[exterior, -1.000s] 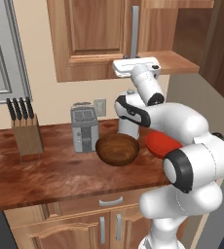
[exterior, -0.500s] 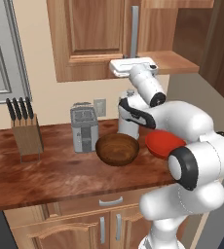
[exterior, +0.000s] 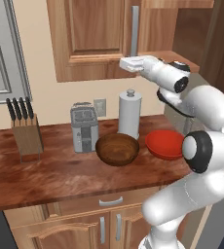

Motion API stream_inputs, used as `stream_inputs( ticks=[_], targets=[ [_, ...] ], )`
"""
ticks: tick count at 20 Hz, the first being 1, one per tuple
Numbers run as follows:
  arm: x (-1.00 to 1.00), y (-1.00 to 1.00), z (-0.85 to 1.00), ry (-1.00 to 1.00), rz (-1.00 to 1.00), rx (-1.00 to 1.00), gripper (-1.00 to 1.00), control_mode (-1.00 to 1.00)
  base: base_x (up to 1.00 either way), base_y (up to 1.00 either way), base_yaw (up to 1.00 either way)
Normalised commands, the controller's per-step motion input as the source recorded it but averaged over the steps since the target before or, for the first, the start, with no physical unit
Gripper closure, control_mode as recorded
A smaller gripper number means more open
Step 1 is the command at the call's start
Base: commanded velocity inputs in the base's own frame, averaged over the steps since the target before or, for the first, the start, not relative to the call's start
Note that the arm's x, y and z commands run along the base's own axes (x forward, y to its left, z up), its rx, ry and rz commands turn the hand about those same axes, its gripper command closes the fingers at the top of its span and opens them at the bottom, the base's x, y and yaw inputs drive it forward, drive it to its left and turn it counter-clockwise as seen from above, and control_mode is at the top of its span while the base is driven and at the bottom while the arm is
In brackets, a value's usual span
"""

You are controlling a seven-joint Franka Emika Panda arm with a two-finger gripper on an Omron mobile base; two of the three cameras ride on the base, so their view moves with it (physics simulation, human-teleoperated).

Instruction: Open the cabinet. Pick the bowls from the counter and place them in the cabinet. Then close the cabinet.

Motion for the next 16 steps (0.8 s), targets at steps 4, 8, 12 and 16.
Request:
stream_inputs(
  ticks=[4, 8, 12, 16],
  targets=[
    [-0.9, 1.0, 0.48, -0.01, 0.21, -0.44, 1.0, -1.0, 0.0, 0.0, 0.0],
    [-1.0, 1.0, 0.44, -0.08, 0.12, -0.44, 1.0, -1.0, 0.0, 0.0, 0.0],
    [-1.0, 1.0, 0.34, -0.06, 0.06, -0.37, 1.0, -1.0, 0.0, 0.0, 0.0],
    [-1.0, 1.0, 0.04, -0.13, -0.01, -0.18, 1.0, -1.0, 0.0, 0.0, 0.0]
  ],
)
